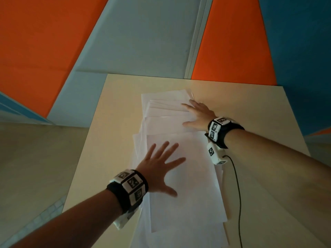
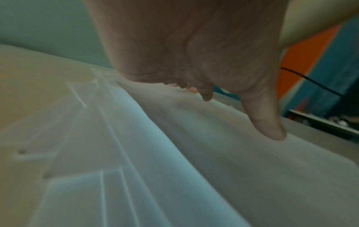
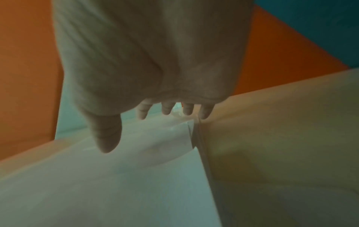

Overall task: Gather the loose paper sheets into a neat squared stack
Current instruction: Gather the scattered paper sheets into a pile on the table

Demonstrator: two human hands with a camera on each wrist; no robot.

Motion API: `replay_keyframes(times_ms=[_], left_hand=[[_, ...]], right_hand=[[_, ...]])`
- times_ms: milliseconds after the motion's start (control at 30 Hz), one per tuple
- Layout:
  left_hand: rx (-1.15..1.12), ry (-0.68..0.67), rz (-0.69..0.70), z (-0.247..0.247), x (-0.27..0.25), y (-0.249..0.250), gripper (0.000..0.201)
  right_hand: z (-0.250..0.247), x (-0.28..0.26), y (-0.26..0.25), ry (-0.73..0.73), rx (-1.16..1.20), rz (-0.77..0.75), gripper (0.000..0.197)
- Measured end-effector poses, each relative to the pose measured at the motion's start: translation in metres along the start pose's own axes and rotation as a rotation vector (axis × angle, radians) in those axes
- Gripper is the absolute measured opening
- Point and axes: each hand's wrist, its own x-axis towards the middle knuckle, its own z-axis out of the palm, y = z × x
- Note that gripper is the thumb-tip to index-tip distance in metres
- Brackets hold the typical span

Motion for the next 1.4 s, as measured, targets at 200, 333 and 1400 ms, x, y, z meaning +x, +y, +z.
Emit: replay_keyframes(times_ms=[200,333,1400], left_hand=[[0.061,-0.079,0.069,0.022,-0.01,0.008,0.125],[0.073,-0.095,0.087,0.014,-0.008,0.01,0.121],[0.048,-0.02,0.095,0.037,-0.033,0.033,0.098]], right_hand=[[0.009,0.002,-0.002,-0.091,-0.139,0.002,0.085],[0.015,-0.002,0.0,-0.063,-0.18,-0.018,0.085],[-0.011,0.022,-0.004,-0.015,-0.2,0.028,0.083]])
